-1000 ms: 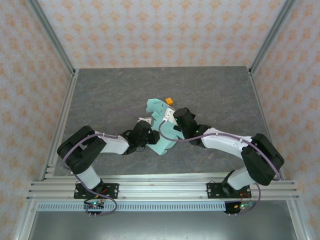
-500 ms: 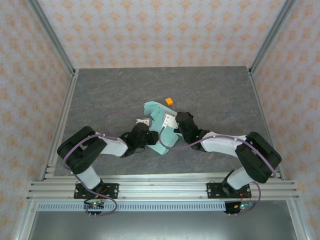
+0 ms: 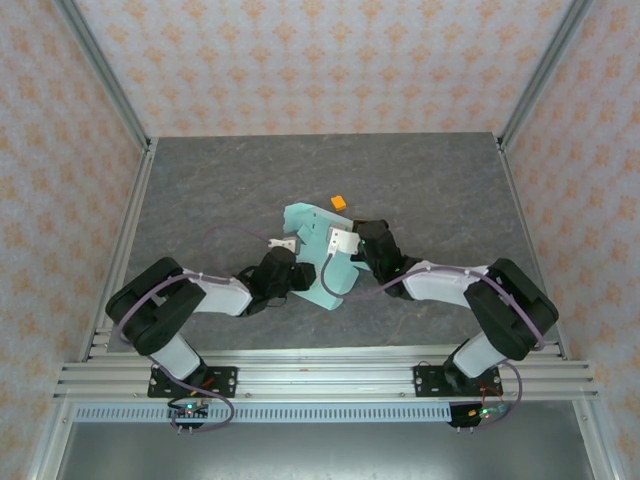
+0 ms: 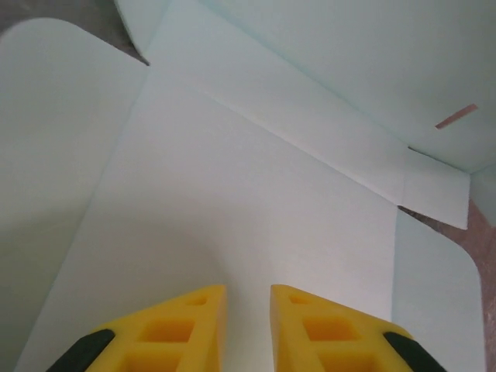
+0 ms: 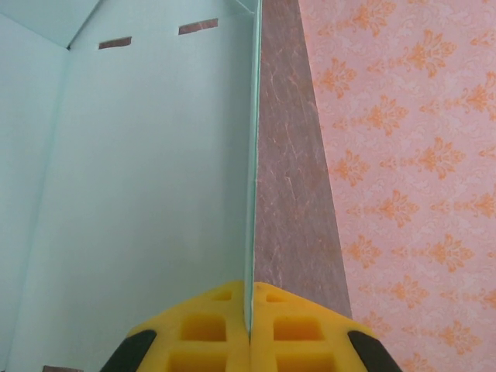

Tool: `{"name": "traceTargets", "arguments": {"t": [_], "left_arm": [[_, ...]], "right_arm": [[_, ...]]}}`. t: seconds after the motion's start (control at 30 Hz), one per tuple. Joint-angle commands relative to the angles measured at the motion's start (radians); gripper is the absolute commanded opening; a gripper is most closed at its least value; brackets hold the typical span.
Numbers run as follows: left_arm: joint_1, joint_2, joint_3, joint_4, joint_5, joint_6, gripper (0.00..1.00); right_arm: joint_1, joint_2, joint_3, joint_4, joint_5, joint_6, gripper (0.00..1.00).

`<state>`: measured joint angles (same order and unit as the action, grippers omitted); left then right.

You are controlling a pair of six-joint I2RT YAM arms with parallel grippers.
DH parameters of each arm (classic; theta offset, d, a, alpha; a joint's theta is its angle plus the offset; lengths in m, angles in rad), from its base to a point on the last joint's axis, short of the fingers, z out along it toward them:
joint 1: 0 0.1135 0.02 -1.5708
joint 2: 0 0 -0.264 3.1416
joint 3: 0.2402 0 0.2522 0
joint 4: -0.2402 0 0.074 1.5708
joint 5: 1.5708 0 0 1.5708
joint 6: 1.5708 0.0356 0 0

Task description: Fold the paper box

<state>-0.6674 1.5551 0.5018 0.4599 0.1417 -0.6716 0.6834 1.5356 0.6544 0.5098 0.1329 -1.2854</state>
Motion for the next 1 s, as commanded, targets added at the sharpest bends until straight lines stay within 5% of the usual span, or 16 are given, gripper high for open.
{"name": "traceTargets", "arguments": {"t": [0.0, 0.37, 0.77, 0.97], "left_arm": [[0.049, -0.099, -0.003, -0.094, -0.063, 0.058, 0.25], [0.252, -0.345, 0.084, -0.351, -0.025, 0.096, 0.31], [0.315, -0.386, 0.152, -0.414, -0.037, 0.111, 0.39], [0.315, -0.310, 0.228, -0.386, 0.154, 0.177, 0.48]], "right_arm": [[-0.012, 0.010, 0.016, -0.029, -0.043, -0.041, 0.00], [-0.012, 0.057, 0.001, 0.132, -0.030, -0.158, 0.00], [0.015, 0.105, -0.042, 0.340, -0.052, -0.265, 0.00], [0.030, 0.123, -0.035, 0.319, -0.033, -0.271, 0.00]]}}
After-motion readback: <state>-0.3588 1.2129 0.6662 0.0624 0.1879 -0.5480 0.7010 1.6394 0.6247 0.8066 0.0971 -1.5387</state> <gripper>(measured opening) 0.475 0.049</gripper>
